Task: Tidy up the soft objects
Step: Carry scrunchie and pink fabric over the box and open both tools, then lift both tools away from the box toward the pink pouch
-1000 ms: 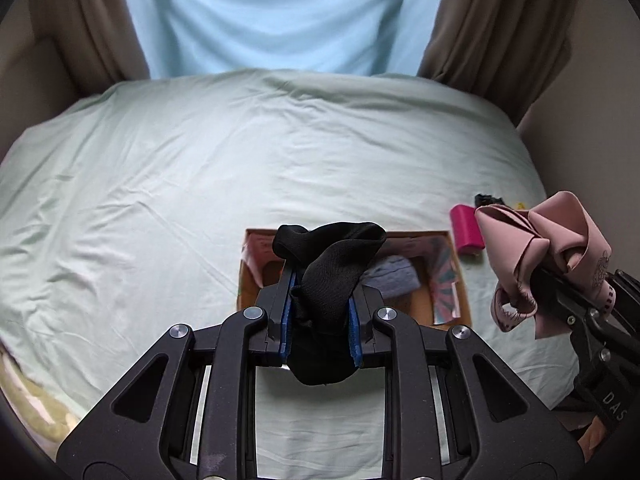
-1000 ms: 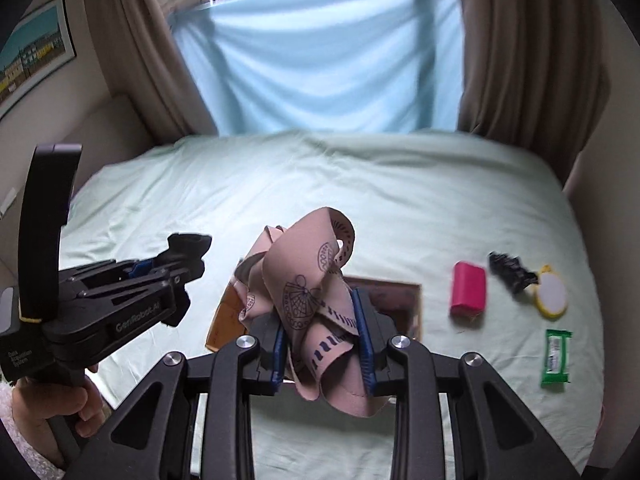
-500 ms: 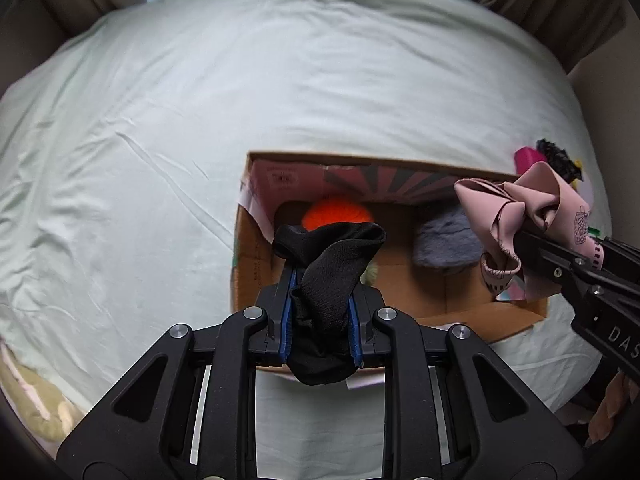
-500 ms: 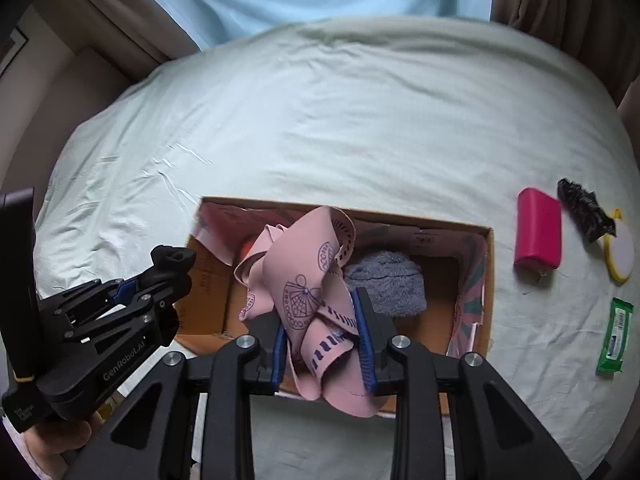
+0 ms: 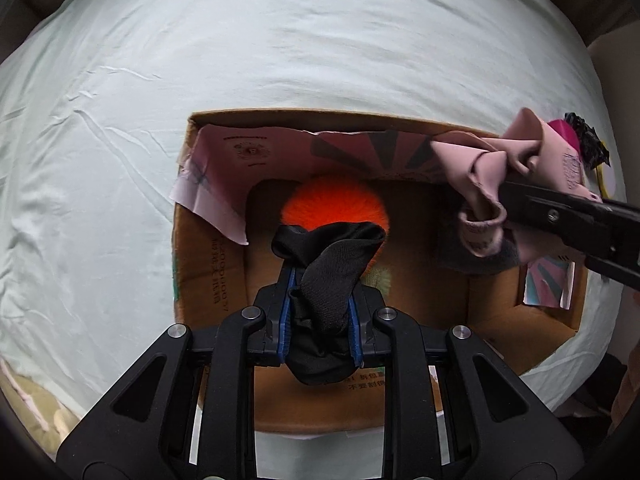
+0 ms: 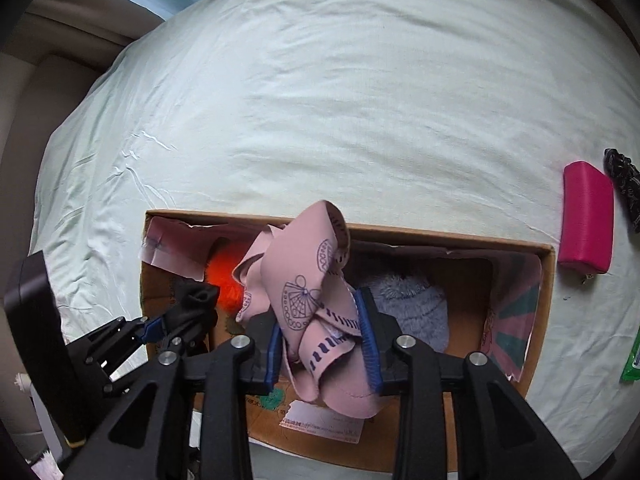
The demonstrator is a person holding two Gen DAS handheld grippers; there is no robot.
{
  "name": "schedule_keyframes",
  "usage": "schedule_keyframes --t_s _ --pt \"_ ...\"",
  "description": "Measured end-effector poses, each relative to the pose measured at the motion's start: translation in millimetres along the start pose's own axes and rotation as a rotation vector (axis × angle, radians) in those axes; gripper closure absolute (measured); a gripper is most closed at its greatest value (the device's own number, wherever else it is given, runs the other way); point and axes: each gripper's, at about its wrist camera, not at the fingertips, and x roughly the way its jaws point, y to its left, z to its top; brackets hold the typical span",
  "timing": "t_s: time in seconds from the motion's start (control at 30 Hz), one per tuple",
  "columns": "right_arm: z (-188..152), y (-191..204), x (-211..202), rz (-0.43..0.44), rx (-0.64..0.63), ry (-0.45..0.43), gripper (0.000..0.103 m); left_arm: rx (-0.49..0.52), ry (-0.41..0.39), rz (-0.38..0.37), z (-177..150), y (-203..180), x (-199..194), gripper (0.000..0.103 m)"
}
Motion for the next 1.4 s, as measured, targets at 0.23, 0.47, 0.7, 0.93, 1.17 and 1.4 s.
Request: schedule_keyframes --t_s 0.23,0.47,0.7,0.93,1.17,1.4 --pt "-0.2 -12.4 -3.8 0.03 0.057 -0.022 0.0 0.057 -0.026 0.033 -7.9 -8.0 -9.2 0.0" --pt "-12.3 -23.5 -9.5 0.042 0.121 -0.027 0.0 0.06 -0.041 0.014 -15.7 -9.4 -21.2 0.0" --pt "-24.1 -17.9 -35.5 0.031 0.107 -0.089 0.0 0.042 -0.079 0.002 -22.8 -5.2 -40.7 0.0" --pt "-40.9 -0.6 -72.4 0.021 0.087 -0.157 0.0 0.041 -0.135 0.005 -35.5 2.0 -77.5 0.0" --pt "-70.6 22.8 -129.1 -0.014 0.027 -0.268 0.0 0.044 -0.213 0.01 -50.7 12.0 -128.6 0.0" --pt "-110.4 35.9 -200.6 -0.047 0.021 -0.419 0.0 0.041 -0.308 -0.003 -67.5 10.9 -191.7 0.0"
